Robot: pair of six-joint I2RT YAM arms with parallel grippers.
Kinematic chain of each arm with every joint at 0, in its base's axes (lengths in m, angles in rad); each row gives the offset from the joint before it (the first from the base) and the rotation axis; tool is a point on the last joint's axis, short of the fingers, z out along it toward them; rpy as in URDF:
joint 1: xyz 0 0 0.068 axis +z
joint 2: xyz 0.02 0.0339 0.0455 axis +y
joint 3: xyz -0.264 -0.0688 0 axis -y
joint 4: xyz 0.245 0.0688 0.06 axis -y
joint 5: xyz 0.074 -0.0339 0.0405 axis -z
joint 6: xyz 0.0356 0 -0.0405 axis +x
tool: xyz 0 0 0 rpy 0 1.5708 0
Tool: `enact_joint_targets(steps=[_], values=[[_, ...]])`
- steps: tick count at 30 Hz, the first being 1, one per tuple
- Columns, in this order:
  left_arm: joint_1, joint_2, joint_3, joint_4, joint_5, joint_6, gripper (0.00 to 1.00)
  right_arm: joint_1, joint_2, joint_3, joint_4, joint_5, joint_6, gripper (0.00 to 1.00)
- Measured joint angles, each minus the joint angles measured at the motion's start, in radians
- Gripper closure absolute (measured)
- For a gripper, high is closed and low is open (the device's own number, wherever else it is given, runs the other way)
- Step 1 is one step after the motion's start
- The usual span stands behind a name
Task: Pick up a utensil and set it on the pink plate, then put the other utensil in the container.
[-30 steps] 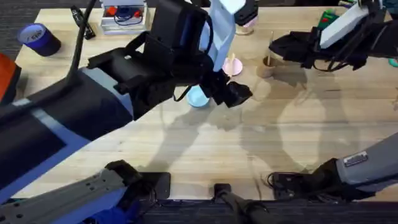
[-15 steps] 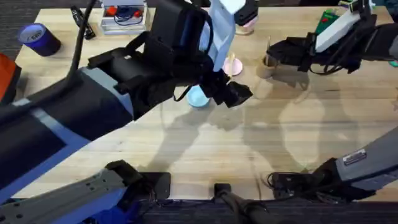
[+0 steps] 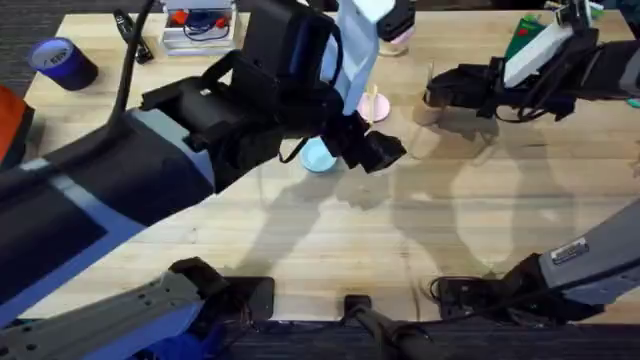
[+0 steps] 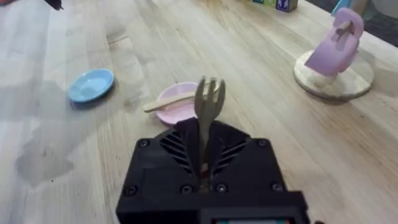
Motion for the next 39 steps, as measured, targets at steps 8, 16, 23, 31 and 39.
enact_joint_targets(steps=[8, 16, 23, 31, 39], values=[[0.000, 0.000, 0.000, 0.000, 0.000, 0.000, 0.006, 0.000, 0.000, 0.000, 0.000, 0.000, 0.022, 0.677], [0.000, 0.000, 0.000, 0.000, 0.000, 0.000, 0.006, 0.000, 0.000, 0.000, 0.000, 0.000, 0.061, 0.124], [0.000, 0.000, 0.000, 0.000, 0.000, 0.000, 0.006, 0.000, 0.000, 0.000, 0.000, 0.001, 0.092, 0.007], [0.000, 0.000, 0.000, 0.000, 0.000, 0.000, 0.005, 0.000, 0.000, 0.000, 0.000, 0.001, 0.126, 0.007], [0.000, 0.000, 0.000, 0.000, 0.000, 0.000, 0.006, 0.029, -0.027, 0.000, -0.051, 0.026, 0.222, 0.006]])
